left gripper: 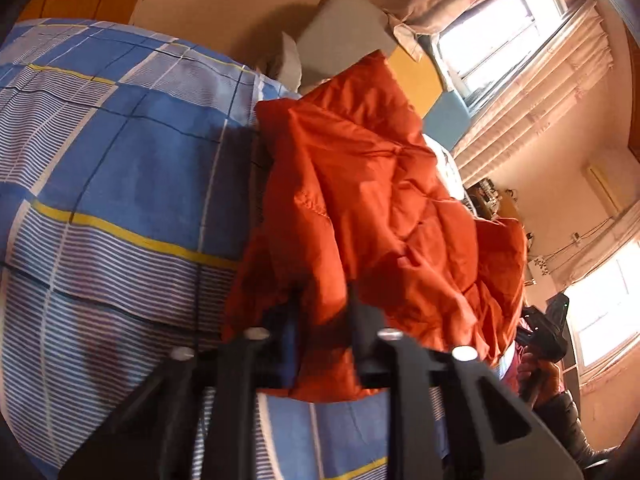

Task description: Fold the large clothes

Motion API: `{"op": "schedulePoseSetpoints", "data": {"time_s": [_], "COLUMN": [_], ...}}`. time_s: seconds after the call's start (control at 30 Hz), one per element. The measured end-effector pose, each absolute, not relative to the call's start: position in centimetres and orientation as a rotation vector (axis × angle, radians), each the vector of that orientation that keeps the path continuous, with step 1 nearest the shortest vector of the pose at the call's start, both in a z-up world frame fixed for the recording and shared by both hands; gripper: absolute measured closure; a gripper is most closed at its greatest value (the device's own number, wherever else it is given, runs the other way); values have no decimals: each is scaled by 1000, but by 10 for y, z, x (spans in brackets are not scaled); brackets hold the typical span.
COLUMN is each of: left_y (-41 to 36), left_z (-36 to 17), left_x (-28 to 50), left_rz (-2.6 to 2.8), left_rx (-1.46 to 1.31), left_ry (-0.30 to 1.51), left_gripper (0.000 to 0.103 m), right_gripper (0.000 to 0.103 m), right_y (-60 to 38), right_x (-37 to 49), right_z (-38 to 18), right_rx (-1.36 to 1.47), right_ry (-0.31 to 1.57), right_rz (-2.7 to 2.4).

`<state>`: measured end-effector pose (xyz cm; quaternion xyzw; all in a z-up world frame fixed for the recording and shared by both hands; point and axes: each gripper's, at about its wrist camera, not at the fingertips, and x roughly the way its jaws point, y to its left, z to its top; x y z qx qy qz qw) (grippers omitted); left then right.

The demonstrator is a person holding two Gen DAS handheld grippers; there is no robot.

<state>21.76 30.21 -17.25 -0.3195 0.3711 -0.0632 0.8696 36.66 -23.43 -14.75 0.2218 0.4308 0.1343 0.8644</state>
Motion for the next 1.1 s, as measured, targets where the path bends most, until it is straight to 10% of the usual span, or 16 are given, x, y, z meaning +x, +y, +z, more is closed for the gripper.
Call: {"op": "schedulePoseSetpoints", "data": {"time_s": [0.17, 0.73, 0.87, 0.93, 1.1], "left_y": [297, 267, 266, 270, 268], "left_z": [-153, -139, -126, -120, -115], "left_x": [196, 56, 56, 66, 94], "left_rz": [-134, -146, -86, -68, -64], "left_rx": [-653, -624, -531, -489, -410], "left_ry": [728, 761, 722, 709, 706], "left_gripper": [99, 95, 41, 39, 37], "right_gripper": [92, 93, 67, 44, 43], "right_y": [-235, -268, -269, -266, -241], "right_x": [342, 210, 210, 216, 252], "right_z": [-122, -109, -103, -90, -76], "right_rx": [436, 324, 241, 209, 139], "right_ry": [858, 912, 894, 836, 794], "right_rz": [311, 328, 280, 255, 291]}}
